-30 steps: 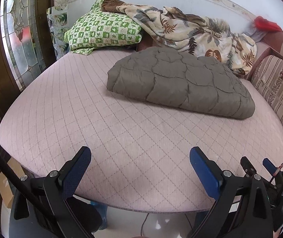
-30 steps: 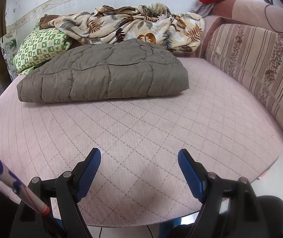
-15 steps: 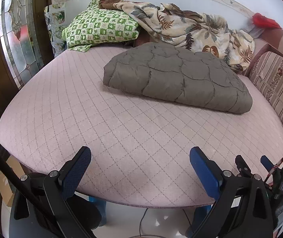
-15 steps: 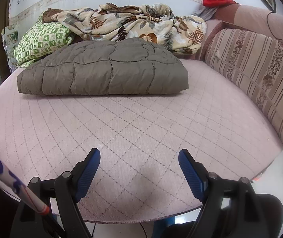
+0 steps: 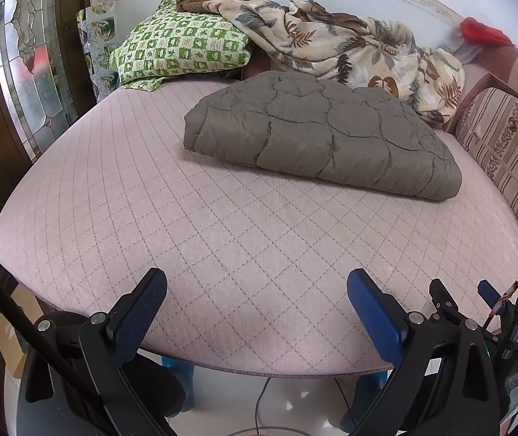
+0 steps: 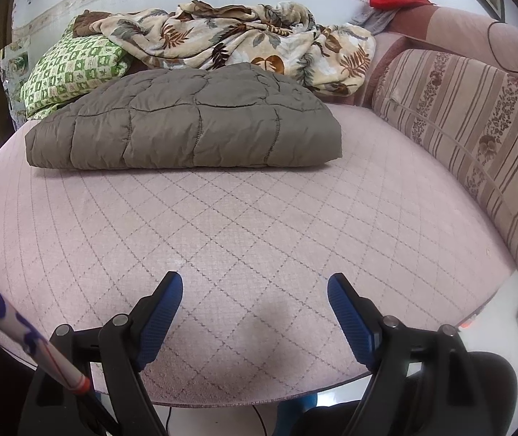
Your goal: Fold large clothes
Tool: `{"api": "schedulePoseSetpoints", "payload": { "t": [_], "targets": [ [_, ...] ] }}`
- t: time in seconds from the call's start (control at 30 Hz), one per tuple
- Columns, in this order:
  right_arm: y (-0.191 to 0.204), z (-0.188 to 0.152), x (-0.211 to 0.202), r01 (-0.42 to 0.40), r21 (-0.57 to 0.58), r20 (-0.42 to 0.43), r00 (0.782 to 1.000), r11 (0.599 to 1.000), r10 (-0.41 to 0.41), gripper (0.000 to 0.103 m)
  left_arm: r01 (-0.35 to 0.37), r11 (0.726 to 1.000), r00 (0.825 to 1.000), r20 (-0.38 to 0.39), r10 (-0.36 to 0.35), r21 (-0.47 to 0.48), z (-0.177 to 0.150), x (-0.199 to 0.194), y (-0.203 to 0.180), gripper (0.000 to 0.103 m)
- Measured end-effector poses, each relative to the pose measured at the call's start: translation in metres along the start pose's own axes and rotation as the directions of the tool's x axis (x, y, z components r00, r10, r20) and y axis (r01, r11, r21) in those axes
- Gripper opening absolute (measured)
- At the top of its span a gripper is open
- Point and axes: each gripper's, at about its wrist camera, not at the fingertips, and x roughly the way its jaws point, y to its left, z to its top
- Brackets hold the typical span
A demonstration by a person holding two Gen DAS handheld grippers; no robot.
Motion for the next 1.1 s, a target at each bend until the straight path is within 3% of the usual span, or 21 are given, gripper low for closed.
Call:
{"api": "schedulePoseSetpoints", "payload": {
  "t": [1.1],
  "targets": [
    [0.015, -0.004, 0.007, 0.021, -0.047, -0.011, 1.000, 0.999, -0.022, 0.087, -0.029, 1.000, 0.998, -0.062, 0.029, -0.007, -0.008, 0.021, 0.003, 0.099]
  ]
}}
